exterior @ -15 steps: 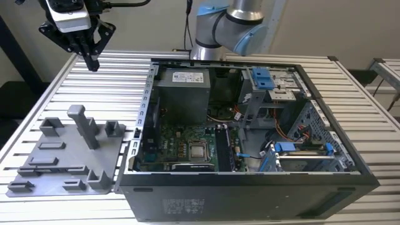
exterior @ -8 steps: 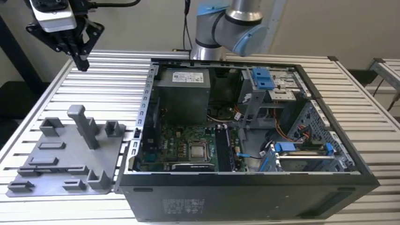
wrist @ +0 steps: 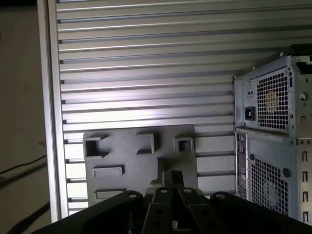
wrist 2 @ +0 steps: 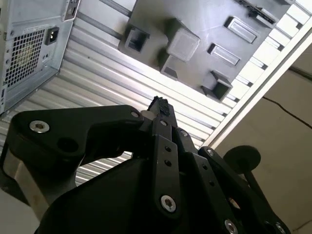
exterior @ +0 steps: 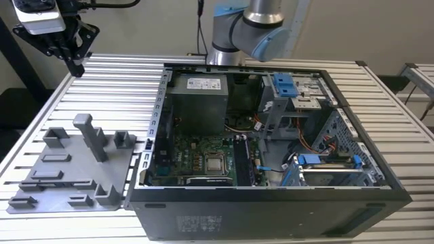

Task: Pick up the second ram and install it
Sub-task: 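Reach for the second ram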

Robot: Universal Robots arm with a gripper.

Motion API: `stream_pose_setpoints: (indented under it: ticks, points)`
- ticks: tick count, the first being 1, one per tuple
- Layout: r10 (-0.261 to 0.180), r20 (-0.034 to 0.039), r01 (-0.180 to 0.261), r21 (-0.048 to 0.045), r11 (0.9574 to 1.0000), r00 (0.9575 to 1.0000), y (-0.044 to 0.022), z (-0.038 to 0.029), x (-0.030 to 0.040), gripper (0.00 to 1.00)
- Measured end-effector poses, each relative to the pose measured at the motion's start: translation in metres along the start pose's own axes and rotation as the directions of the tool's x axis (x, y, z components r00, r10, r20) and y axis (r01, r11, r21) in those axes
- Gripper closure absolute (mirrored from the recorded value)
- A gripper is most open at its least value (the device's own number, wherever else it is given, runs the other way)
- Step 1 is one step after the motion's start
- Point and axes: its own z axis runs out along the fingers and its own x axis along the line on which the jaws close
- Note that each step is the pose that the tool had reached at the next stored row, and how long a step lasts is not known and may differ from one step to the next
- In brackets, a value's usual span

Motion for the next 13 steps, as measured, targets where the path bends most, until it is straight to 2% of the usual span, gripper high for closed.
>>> stream_pose_setpoints:
  ticks: [7, 13]
  points:
    - [0.0, -0.0085, 0.0, 0.0006, 1.0, 1.0, -0.0012, 0.0008, 0.0158, 0.89]
    - [0.001, -0.0131, -0.001, 0.0009, 1.0, 0.9999, -0.0024, 0.0023, 0.0329, 0.89]
